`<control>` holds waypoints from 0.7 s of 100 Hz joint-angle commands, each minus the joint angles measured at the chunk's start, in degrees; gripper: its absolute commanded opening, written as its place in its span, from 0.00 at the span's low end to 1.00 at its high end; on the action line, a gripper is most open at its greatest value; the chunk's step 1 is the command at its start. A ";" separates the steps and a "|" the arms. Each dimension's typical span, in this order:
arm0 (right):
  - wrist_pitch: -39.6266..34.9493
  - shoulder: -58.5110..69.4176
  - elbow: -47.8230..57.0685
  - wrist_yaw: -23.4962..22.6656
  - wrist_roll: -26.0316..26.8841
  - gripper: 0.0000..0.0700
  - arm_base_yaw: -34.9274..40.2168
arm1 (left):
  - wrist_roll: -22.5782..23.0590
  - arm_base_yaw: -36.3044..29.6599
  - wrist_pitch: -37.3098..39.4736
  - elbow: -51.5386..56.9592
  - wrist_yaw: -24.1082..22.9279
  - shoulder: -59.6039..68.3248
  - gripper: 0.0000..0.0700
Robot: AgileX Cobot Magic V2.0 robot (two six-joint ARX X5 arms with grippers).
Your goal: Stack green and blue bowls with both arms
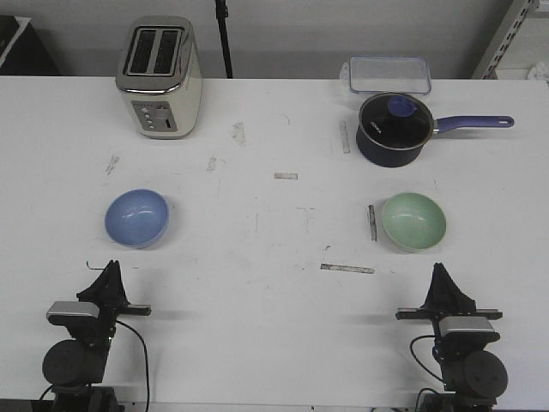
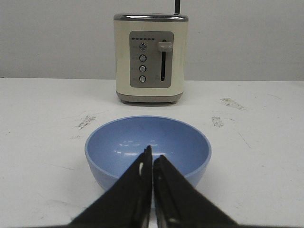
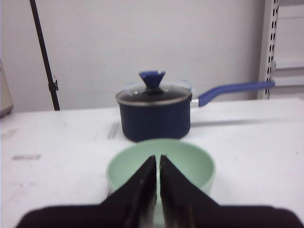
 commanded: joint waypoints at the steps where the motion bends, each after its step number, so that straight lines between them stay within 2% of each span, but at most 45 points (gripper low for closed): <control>1: -0.68 0.76 2.75 0.22 -2.16 0.01 -0.07 | 0.31 -0.04 0.85 -1.27 -0.09 -0.11 0.00; 14: -4.59 4.35 8.04 0.20 -4.24 0.01 -0.04 | 0.31 -0.04 0.85 -1.27 -0.09 -0.11 0.00; 39: -9.79 17.29 19.21 0.15 -4.35 0.01 -0.04 | 0.31 -0.04 0.85 -1.27 -0.09 -0.11 0.00; 70: -23.71 38.40 35.19 0.00 -3.87 0.01 -0.07 | 0.31 -0.04 0.85 -1.27 -0.09 -0.11 0.00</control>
